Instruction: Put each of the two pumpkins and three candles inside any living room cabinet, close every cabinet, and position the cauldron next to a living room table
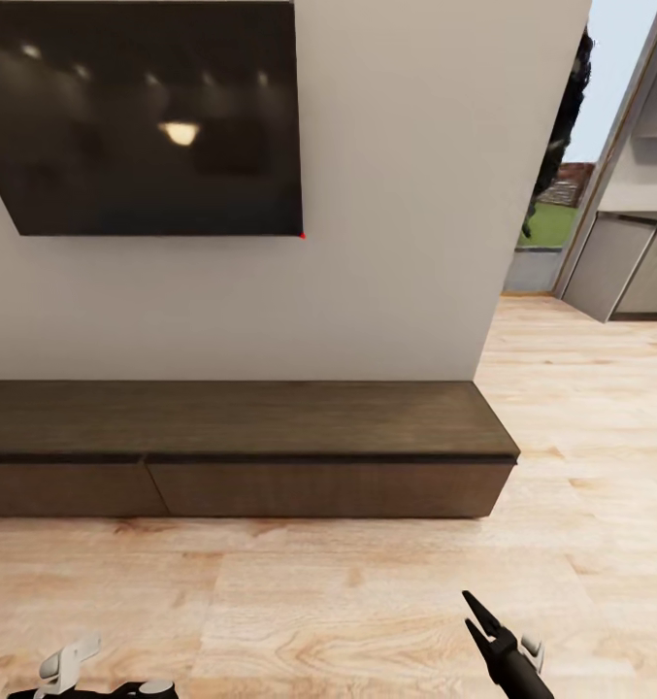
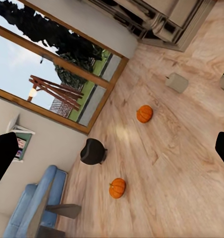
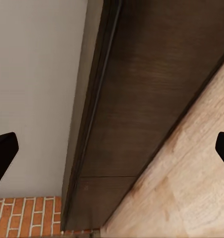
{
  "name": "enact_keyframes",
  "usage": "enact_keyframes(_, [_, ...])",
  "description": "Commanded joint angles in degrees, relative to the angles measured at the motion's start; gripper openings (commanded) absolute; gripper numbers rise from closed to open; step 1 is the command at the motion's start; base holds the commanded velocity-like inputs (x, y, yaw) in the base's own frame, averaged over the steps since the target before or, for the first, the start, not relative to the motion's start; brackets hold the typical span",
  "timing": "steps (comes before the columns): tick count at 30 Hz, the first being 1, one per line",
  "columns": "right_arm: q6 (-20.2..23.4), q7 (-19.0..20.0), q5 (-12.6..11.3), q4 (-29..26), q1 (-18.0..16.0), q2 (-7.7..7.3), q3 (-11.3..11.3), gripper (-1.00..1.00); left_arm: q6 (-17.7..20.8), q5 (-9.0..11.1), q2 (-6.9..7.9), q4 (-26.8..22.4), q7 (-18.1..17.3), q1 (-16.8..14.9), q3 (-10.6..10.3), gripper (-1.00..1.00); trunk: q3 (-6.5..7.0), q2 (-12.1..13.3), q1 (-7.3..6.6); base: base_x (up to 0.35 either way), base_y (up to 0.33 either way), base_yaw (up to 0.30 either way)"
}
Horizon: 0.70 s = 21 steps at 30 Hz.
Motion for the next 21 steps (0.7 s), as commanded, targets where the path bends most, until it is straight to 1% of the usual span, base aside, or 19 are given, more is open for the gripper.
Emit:
enact_keyframes(1, [0.62,0.21,-0.61,0.03,-0.01,-0.02,0.25,1.0,0.59,-0.03,-0.01,0.0,0.2,-0.02,-0.01,1.0,-0.23,-0.44,0.22,0.0,0.0,0.0])
enact_keyframes(6, [0.67,0.62,-0.75,0.02,0.15,-0.03,0.17,1.0,0.55,-0.06,-0.01,0.04,0.2,-0.02,-0.02,1.0,-1.13,-2.44,1.32,0.0,0.0,0.0])
enact_keyframes(15, [0.61,3.73,-0.73,0.02,0.93,-0.04,0.12,1.0,0.48,-0.11,-0.01,0.12,0.2,0.03,-0.02,1.0,-2.75,-6.05,3.29,0.0,0.0,0.0])
enact_keyframes(21, [0.6,4.12,-0.79,0.02,1.15,-0.63,0.12,1.0,0.34,-0.12,-0.01,0.13,0.2,0.07,-0.02,1.0,-3.82,-8.46,4.61,0.0,0.0,0.0])
